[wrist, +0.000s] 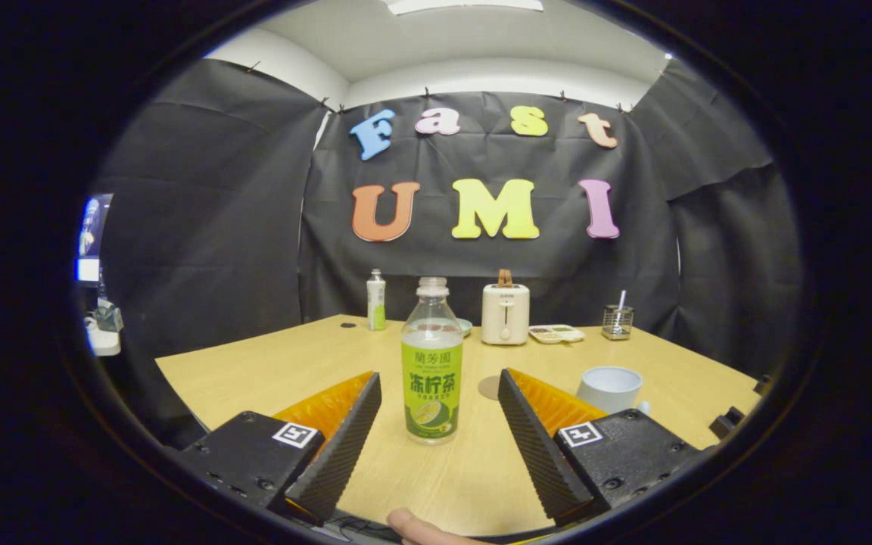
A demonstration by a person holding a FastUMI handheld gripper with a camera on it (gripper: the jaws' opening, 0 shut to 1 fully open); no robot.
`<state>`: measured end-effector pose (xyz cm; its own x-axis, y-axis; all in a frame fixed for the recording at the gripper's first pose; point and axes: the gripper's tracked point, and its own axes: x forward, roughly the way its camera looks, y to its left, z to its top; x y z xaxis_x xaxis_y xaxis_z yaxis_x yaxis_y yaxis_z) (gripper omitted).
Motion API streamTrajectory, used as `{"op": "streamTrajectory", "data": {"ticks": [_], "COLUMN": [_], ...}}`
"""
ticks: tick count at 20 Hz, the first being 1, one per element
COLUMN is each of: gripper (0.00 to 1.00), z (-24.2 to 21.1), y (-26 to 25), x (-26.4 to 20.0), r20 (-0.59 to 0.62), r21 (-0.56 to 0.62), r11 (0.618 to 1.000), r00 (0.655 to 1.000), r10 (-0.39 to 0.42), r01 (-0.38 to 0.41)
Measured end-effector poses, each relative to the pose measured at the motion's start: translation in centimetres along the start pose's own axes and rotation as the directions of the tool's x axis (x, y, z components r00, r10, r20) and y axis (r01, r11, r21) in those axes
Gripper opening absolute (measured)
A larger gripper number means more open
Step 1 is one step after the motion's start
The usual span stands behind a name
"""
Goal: Take the bottle from table, then pour the juice into the cup, finally place the bottle on the coaster
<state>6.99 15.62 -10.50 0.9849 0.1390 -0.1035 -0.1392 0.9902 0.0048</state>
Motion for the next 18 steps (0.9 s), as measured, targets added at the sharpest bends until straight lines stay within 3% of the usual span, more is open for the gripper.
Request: {"op": "streamTrajectory", "data": {"ticks": [9,16,18], "gripper": [1.00,1.00,0.93], "z": [-1.1,-1.1,-1.2], "y": [1.0,1.0,1.3], "x": [7.2,10.3,9.7], "r20": [-0.028,-0.042,-0.044], "r21": [0.020,0.042,0.051], "r11": [0.992,0.987,0.986], "r00": [0.992,0.988,0.987], "r10": [-0.121,-0.151,-0.155], "r01": [0.122,0.153,0.157]}}
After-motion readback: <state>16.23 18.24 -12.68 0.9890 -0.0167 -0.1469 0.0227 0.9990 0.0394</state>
